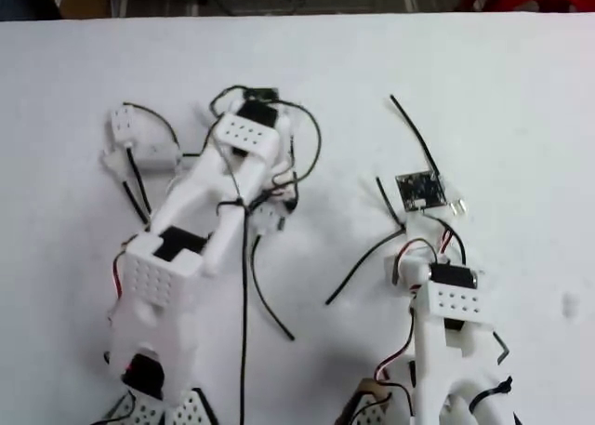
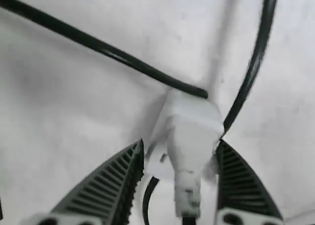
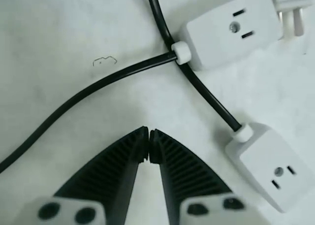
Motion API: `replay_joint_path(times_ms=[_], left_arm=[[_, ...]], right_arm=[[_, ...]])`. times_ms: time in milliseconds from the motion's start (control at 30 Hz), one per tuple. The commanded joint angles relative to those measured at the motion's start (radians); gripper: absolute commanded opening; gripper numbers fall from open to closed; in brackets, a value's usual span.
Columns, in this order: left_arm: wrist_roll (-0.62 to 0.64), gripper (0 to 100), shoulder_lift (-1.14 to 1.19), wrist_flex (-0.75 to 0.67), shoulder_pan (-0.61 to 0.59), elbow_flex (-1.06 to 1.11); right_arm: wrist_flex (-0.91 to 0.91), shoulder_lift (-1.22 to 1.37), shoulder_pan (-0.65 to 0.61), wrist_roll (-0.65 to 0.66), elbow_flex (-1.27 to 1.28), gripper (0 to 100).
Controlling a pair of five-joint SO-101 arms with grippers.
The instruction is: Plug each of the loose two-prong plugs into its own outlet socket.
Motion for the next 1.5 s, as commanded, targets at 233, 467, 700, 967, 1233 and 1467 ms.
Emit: replay_joint_path(times_ms=[233, 467, 700, 967, 1233, 1467], left_arm=[[-0.003, 23, 0.053, -0.052, -0.018, -0.025], [-0.005, 3, 0.119, 0.057, -0.022, -0.183], [-0.005, 2, 0.073, 0.282, -0.054, -0.394], [-0.167, 3, -0.018, 0.206, -0.065, -0.508], [-0.311, 3, -0.018, -0.155, -0.136, -0.750], [-0.417, 3, -0.016, -0.631, -0.252, -0.566]], right_arm=[[-0.013, -0.013, 0.008, 0.009, -0.005, 2.1], [-0.015, -0.013, 0.007, 0.009, -0.005, 2.1], [-0.033, -0.013, 0.007, 0.009, -0.003, 2.1], [-0.033, -0.013, 0.005, 0.009, -0.003, 2.1], [-0.033, -0.013, 0.005, 0.009, -0.003, 2.1], [-0.033, -0.013, 0.005, 0.009, -0.003, 2.1]])
